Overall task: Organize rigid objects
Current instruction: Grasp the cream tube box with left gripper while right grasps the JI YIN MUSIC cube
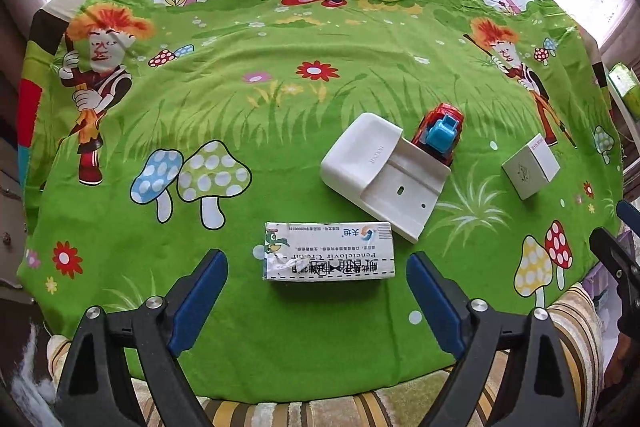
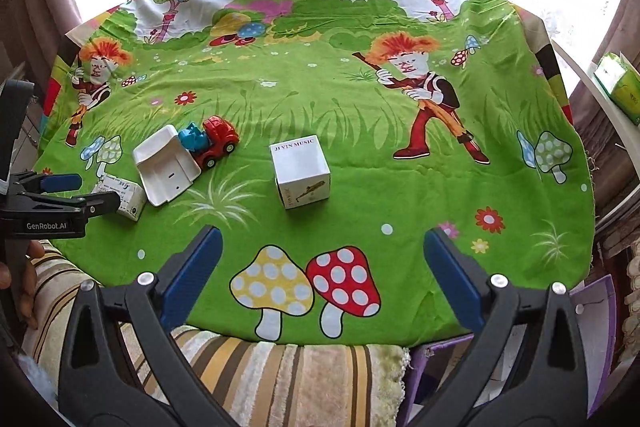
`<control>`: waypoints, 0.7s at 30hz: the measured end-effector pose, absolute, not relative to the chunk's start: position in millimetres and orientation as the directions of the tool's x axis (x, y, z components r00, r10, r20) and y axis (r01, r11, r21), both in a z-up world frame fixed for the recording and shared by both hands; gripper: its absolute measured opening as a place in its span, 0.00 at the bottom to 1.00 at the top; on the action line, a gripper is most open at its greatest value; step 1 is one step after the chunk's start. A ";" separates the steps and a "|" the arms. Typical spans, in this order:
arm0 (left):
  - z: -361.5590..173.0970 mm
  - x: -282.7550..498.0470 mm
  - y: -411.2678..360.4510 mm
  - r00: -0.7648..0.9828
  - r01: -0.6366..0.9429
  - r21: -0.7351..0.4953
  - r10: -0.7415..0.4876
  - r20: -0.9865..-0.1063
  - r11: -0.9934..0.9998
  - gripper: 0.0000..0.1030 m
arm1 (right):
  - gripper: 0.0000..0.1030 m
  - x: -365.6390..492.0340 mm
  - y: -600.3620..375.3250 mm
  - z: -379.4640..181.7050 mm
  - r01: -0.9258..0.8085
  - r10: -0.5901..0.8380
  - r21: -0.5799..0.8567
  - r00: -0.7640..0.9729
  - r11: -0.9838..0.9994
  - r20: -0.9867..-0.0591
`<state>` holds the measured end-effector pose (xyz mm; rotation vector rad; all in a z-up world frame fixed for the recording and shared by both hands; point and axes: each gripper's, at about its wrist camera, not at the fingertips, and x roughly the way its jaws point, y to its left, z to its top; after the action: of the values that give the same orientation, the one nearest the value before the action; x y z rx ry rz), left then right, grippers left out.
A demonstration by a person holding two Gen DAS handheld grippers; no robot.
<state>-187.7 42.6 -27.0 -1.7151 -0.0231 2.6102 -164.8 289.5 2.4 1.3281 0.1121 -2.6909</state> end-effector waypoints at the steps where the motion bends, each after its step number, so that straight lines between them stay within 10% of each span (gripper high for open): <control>1: -28.9 -190.0 42.2 -0.392 -0.005 -0.020 0.020 -0.920 -1.000 0.93 | 0.99 -169.1 288.5 1.5 0.159 -0.090 -0.008 -0.599 -0.987 -0.795; 13: -45.1 -201.2 45.7 -0.366 -0.008 0.020 -0.016 -0.930 -1.000 0.96 | 0.83 -213.4 273.2 -22.9 0.205 -0.065 -0.056 -0.540 -0.977 -0.839; 21: -49.2 -202.0 42.9 -0.360 0.001 0.019 -0.018 -0.933 -1.000 0.75 | 0.69 -234.2 263.5 -38.5 0.235 -0.053 -0.077 -0.501 -0.969 -0.864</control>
<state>-202.0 42.9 -49.2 -1.7838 0.0239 2.6002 -234.2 263.5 -38.5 1.4700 0.2759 -2.5710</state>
